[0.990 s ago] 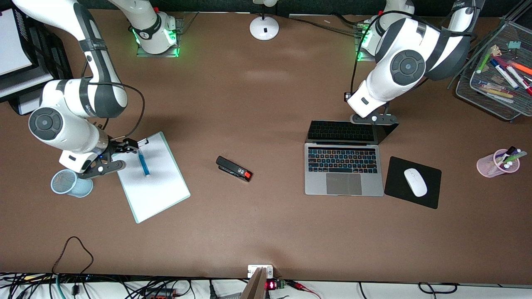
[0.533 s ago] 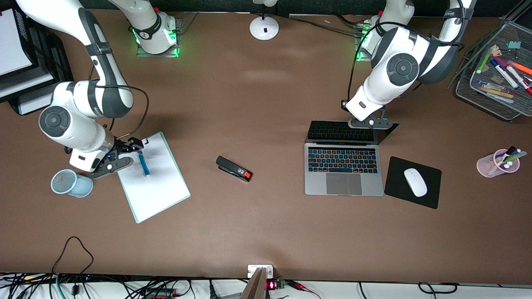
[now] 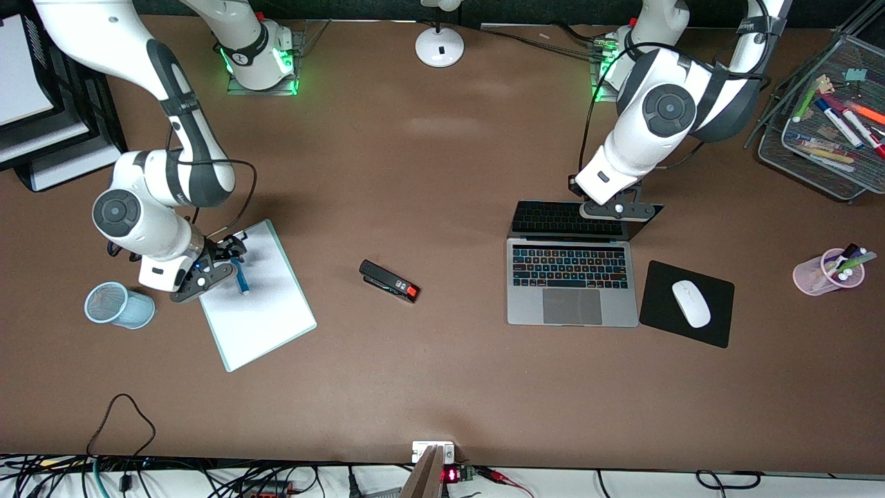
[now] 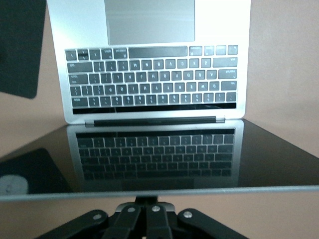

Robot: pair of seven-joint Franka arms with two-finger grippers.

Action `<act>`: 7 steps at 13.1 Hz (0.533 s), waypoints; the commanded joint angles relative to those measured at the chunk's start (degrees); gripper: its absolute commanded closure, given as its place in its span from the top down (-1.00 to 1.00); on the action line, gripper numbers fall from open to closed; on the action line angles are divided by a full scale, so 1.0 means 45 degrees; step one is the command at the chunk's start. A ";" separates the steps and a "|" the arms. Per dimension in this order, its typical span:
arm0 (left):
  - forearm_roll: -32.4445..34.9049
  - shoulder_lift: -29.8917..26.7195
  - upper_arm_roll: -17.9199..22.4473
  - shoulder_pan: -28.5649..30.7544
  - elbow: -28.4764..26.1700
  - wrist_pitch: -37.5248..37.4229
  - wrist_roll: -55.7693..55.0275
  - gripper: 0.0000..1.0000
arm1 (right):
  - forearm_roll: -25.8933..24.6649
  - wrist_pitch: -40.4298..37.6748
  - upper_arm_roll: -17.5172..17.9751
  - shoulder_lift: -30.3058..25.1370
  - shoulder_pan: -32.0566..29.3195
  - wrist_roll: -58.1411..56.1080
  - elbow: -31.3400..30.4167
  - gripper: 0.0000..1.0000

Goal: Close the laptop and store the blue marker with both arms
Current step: 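Grasp the blue marker with the right gripper while the left gripper pushes the lid down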

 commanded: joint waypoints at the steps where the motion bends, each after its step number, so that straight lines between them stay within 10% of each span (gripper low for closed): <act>1: 0.0820 0.0270 -0.0103 0.0215 0.0061 0.0467 0.0038 -1.00 | 0.0155 0.0368 0.0073 0.0215 -0.0127 -0.0417 0.0010 0.51; 7: 0.1815 0.1459 0.0073 0.0410 0.1055 0.1559 0.0174 -1.00 | 0.0155 0.0661 0.0112 0.0858 -0.0049 -0.0436 0.0049 0.23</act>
